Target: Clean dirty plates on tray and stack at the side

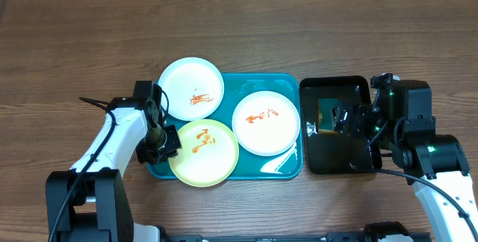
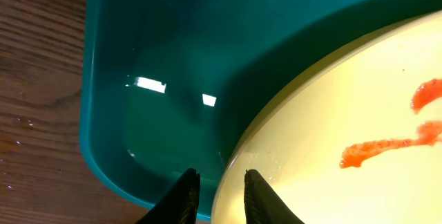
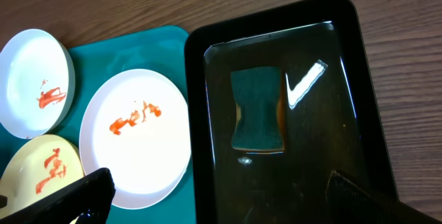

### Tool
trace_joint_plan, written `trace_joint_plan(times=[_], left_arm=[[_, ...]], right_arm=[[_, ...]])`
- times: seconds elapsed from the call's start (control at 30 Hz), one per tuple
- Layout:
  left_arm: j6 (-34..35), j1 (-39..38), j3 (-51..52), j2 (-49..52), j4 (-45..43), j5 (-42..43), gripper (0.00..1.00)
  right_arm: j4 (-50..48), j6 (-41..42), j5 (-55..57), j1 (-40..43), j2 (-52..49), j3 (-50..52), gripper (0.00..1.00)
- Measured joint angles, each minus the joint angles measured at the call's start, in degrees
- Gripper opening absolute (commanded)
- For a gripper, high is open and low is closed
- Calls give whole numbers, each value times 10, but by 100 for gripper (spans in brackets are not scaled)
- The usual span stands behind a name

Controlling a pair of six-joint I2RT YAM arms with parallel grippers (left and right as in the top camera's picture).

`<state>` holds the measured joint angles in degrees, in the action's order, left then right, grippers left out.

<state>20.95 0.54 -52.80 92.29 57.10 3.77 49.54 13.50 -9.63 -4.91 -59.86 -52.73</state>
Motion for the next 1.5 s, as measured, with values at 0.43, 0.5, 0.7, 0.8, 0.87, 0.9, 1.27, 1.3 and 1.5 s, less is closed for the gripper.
trace_joint_plan(times=[0.43,0.5,0.7,0.8,0.87,0.9,1.27,1.3,1.5], left_arm=[[0,0,0,0,-4,0,29],[0,0,0,0,-4,0,30],[0,-2,7,0,-10,0,32],[0,-2,14,0,-10,0,32],[0,-2,15,0,-10,0,32],[0,-2,16,0,-10,0,32],[1,-13,30,0,-38,-2,25],[2,-13,35,0,-43,-2,22],[2,-13,56,-1,-47,2,4]], right_arm=[[3,0,0,0,0,0,100],[3,0,0,0,0,0,100],[4,0,0,0,0,0,100],[5,0,0,0,0,0,100],[5,0,0,0,0,0,100],[5,0,0,0,0,0,100],[6,0,0,0,0,0,100],[6,0,0,0,0,0,100],[6,0,0,0,0,0,100]])
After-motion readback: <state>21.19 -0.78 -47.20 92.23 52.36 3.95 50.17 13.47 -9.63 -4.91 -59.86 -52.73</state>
